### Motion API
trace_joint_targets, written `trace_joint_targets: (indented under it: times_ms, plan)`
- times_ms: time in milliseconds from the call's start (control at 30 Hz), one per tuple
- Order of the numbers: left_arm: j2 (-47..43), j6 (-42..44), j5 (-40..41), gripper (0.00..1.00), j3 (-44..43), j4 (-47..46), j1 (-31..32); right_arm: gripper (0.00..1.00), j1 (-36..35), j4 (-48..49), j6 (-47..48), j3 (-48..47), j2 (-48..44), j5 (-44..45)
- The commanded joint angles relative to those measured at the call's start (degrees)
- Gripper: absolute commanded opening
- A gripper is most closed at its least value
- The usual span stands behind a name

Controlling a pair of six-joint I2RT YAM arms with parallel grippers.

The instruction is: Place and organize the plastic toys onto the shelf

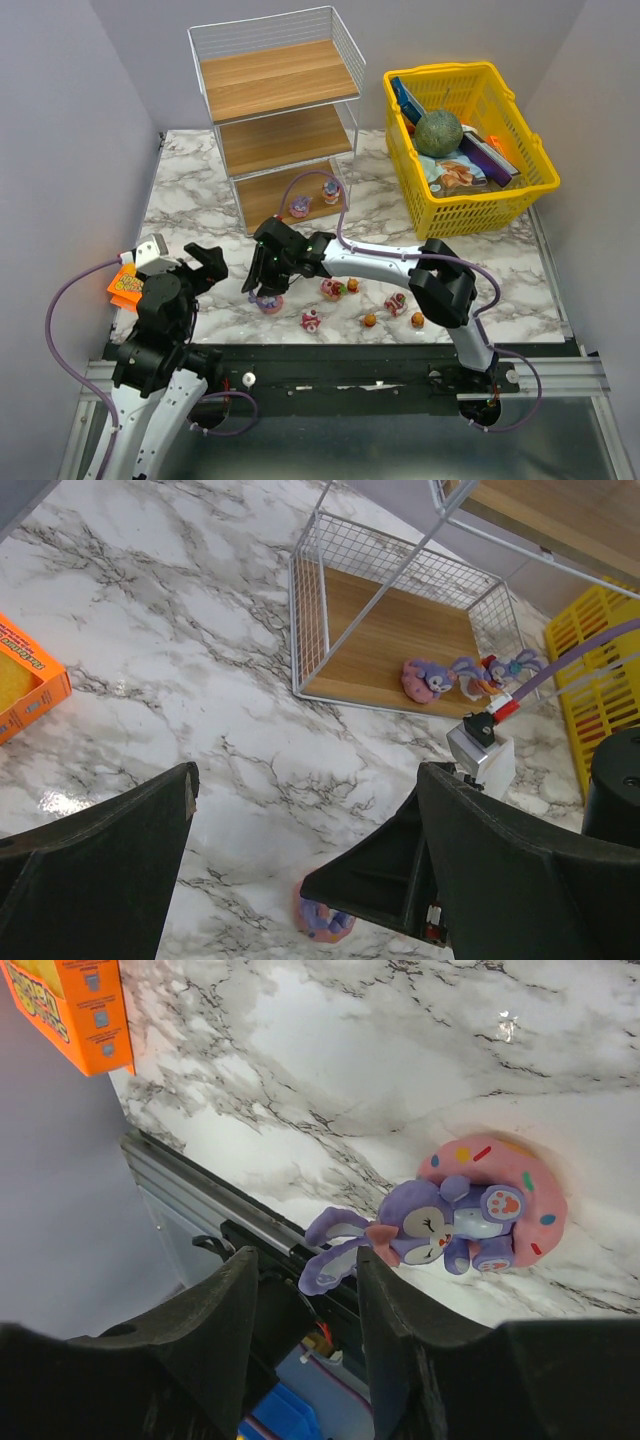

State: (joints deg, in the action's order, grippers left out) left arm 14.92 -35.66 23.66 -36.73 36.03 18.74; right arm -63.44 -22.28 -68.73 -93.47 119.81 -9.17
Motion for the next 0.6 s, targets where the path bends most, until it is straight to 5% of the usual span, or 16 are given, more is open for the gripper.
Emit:
trace_joint_targets:
  times_ms: [0,567]
  plan:
    - [-1.0,-0.8,2.5,0.99,0.6,-0.1,0.8,0.49,-0.5,-0.6,-2.1,-1.2,1.8,-0.4]
    - [-0.9,-0.9,2.7,0.99,0.7,-0.2,0.9,0.40,0.3,-1.5,-3.4,-1.7,2.8,1.2]
